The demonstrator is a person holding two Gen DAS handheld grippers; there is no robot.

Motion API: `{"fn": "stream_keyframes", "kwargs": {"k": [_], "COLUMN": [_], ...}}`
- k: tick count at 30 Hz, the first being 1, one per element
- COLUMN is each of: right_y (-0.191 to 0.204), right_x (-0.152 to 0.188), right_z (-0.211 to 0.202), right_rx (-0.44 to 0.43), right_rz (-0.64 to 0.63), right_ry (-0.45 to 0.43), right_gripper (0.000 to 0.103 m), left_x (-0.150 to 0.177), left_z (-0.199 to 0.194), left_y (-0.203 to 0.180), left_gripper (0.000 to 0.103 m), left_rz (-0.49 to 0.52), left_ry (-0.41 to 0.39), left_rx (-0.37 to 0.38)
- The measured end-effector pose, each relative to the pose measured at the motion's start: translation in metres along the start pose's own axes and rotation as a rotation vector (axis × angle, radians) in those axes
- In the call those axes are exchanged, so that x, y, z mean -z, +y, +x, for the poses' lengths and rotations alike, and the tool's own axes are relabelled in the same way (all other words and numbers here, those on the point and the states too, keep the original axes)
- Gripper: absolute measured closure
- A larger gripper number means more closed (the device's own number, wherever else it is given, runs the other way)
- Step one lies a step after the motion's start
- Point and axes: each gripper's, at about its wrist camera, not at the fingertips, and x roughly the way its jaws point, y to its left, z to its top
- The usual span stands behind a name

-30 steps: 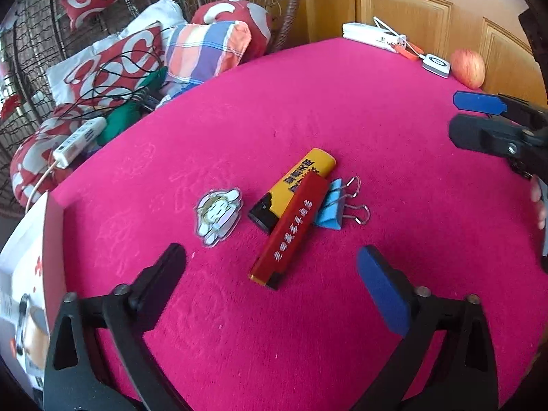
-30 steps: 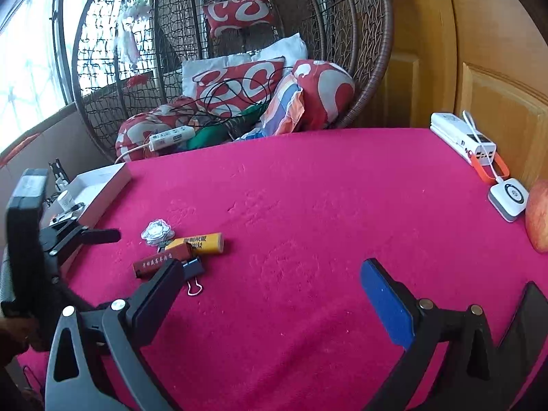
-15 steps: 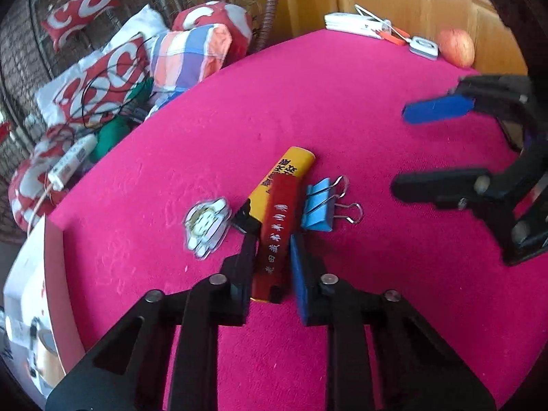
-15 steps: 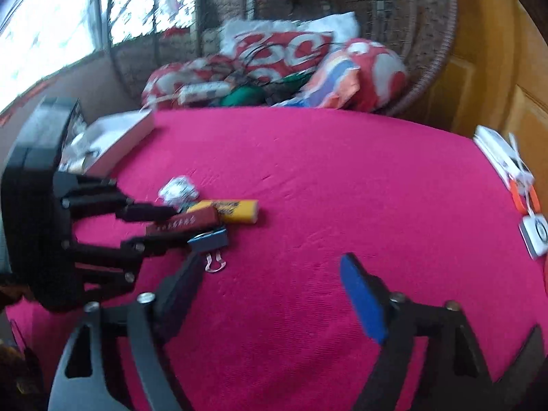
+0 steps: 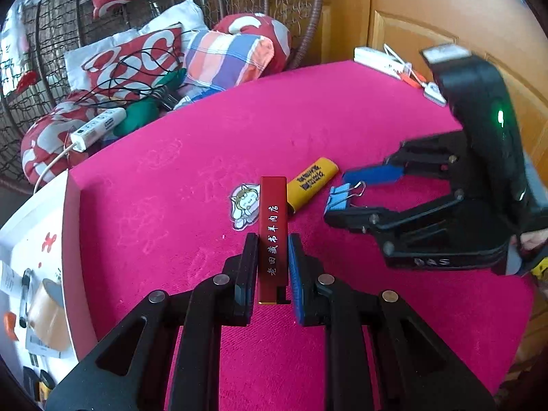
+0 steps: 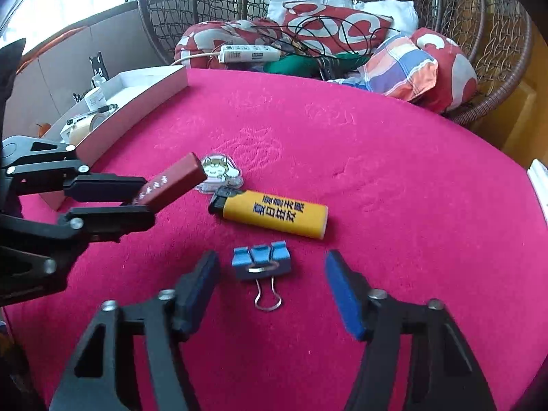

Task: Organize rigid objects
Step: 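Grasp the red box with the left tool while the right tool grasps the blue binder clip, then carry both into the white tray and open both tools to release them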

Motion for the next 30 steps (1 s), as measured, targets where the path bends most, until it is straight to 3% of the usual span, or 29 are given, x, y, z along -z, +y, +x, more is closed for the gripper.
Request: {"fn": "stream_keyframes", "kwargs": {"k": [1,6,15,20,30], "right_y": [0.002,0.009,0.015,0.025,0.052], "right_x": [0.001,0.005,-0.011,-0.025,-0.043], "right_z": [-0.001,-0.026,-0.126,-0.162,-0.188], "right_rx": [0.011,0.055,0.031,0.020,0.002], "right_rz": [-0.007,-0.005,0.138,0.156,0.114], "right_ry": [-0.007,-0.101,-0.419,-0.548,-0.637], "right_gripper": [0.072,0.072,0.072,0.072,0.072], "left_x": [-0.001,-0.004,-0.023,-0.027,-0.022], "left_z": [-0.004,-0.027,-0.105,-0.133,-0.160], "left_y": [0.000,-0.002,0.012,0.025,0.045], "left_gripper": [0.087,0.086,0.086,0.086,0.086], "left_rz": [-0.007,-0.019,-0.084,-0.113,-0.146], "left_ry": [-0.012,-0.084,-0.295,-0.355,-0.414], "left_rx": [0.000,-0.009,-0.035,-0.046,-0.050]}}
